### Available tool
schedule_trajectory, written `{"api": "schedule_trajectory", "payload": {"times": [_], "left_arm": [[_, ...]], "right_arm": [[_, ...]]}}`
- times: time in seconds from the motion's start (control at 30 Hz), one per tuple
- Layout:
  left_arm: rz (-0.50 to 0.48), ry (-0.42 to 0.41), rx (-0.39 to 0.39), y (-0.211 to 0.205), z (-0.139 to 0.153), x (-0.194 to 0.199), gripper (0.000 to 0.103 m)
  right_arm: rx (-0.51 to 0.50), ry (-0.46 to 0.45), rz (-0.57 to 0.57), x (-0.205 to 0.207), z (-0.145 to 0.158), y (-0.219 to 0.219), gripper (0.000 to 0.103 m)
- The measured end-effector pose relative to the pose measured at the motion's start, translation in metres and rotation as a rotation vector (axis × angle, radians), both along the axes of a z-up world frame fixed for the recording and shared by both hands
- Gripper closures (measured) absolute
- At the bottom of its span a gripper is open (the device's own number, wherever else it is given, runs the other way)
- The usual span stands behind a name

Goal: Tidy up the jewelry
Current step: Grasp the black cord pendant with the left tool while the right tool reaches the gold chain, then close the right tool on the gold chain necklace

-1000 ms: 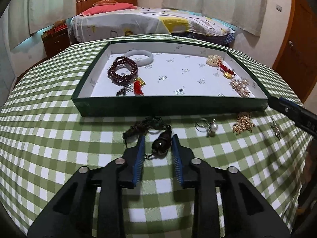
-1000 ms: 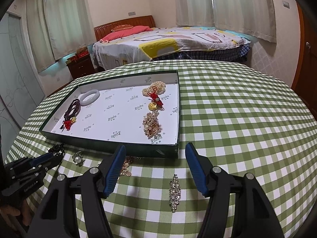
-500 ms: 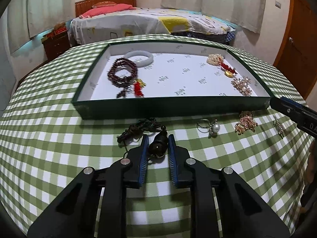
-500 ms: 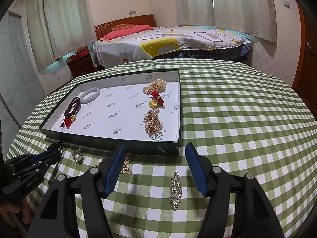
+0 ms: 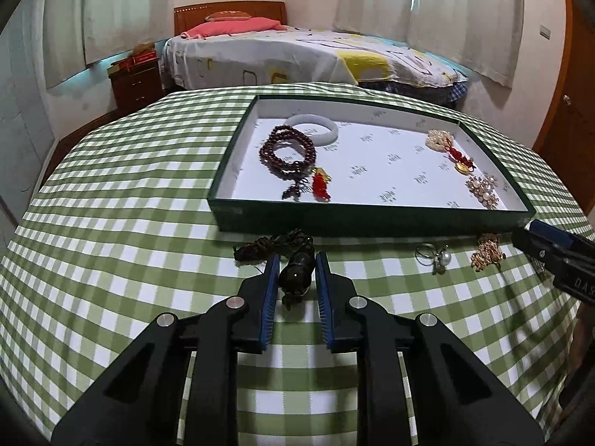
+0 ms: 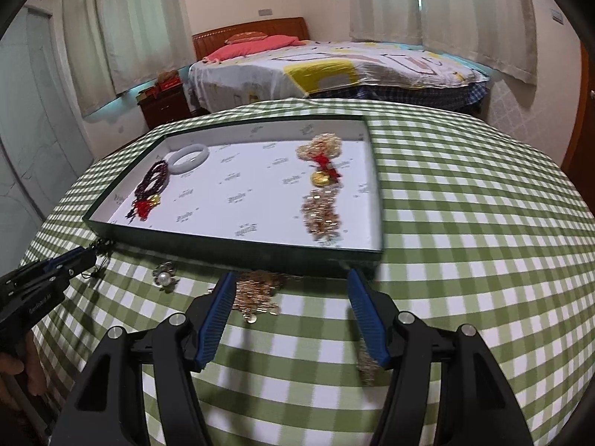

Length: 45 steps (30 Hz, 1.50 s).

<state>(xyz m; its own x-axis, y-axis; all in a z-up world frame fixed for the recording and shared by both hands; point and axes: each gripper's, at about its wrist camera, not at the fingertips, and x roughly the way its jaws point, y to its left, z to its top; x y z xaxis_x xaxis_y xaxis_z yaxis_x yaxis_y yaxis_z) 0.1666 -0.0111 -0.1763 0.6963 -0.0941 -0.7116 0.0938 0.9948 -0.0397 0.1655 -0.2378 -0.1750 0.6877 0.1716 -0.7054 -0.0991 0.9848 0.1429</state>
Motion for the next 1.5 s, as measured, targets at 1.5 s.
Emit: {"api": "schedule_trajectory", "payload": {"times": [1.5], "left_arm": [[0.023, 0.046, -0.025, 0.0, -0.013, 0.008, 0.083]], "right_arm": [[-0.076, 0.054, 0.136, 0.006, -0.016, 0.044, 0.066]]}}
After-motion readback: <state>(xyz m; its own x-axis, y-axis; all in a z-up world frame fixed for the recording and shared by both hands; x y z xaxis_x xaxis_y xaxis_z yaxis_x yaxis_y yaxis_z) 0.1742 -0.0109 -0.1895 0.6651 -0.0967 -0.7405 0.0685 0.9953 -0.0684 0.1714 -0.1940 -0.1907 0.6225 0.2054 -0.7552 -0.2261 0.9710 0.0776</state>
